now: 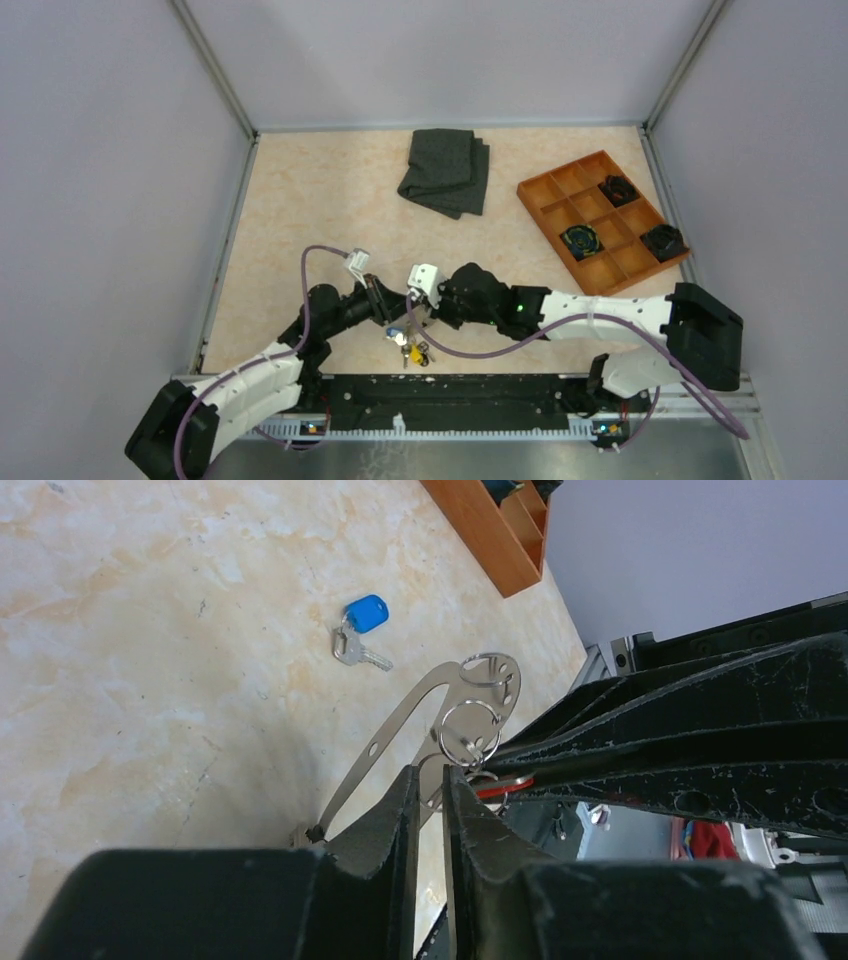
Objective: Remove the keys from the keyring
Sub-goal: Remove the key from the keyring.
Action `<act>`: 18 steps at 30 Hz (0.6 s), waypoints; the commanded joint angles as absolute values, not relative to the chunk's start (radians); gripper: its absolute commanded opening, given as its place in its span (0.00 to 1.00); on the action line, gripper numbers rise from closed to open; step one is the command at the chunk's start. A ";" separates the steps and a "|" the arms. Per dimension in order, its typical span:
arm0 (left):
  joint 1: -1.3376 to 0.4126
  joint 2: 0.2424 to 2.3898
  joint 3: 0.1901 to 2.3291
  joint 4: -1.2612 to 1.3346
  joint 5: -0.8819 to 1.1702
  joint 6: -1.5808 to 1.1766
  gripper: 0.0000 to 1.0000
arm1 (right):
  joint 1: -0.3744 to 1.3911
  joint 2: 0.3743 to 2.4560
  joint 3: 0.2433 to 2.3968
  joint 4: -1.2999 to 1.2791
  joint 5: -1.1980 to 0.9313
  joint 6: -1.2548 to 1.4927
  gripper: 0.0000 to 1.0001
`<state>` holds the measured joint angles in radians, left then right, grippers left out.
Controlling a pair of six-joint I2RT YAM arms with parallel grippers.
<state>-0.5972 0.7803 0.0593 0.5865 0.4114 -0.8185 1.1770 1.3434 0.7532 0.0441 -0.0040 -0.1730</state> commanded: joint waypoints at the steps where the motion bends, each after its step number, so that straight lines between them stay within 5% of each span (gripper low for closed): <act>1: -0.603 0.827 0.084 0.671 0.419 -0.842 0.18 | 1.171 1.302 0.744 -0.026 0.093 -0.122 0.00; 18: -0.779 1.065 0.164 0.799 0.235 -0.805 0.11 | 1.172 1.328 0.584 0.222 0.286 -0.161 0.00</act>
<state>-0.7643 1.0363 0.1135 0.7216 0.2962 -0.8337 1.1751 1.3354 0.6243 0.0795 0.2527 -0.1173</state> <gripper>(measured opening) 0.115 0.020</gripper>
